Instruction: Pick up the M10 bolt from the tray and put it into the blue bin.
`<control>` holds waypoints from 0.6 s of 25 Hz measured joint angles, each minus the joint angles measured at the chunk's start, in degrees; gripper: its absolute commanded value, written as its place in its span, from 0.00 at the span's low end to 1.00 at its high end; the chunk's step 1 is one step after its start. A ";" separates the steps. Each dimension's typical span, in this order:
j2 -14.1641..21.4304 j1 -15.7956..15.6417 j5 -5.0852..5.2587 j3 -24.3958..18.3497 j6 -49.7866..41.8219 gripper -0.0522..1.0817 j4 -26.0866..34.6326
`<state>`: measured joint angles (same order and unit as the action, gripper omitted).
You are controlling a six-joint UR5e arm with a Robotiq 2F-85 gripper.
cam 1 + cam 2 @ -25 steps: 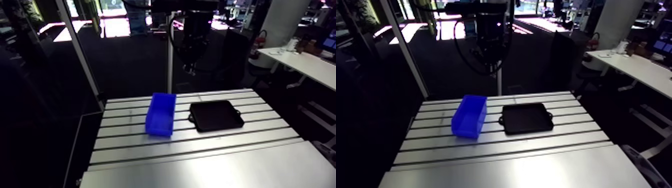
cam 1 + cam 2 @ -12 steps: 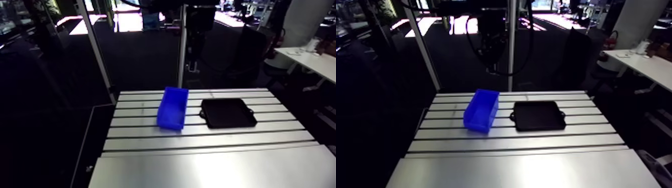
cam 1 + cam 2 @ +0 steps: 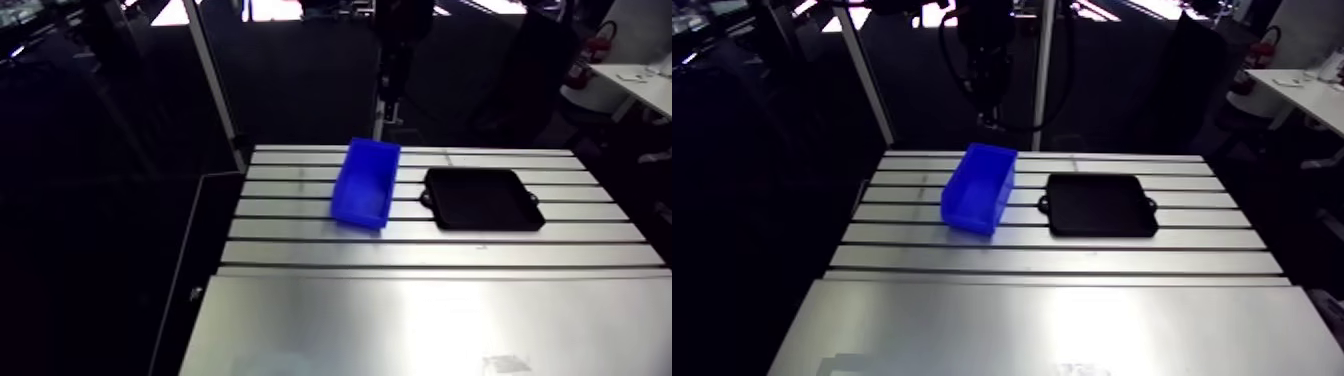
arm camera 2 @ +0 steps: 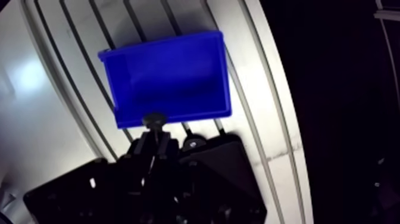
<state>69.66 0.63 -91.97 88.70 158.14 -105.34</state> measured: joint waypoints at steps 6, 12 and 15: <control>-2.28 -0.75 -0.04 0.68 -0.51 0.94 -1.55; -3.20 -1.10 -0.30 3.62 -0.93 0.94 -4.94; -3.43 -1.13 -0.36 5.12 -0.98 0.93 -6.36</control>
<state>66.23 -0.50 -92.33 93.82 157.16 -111.70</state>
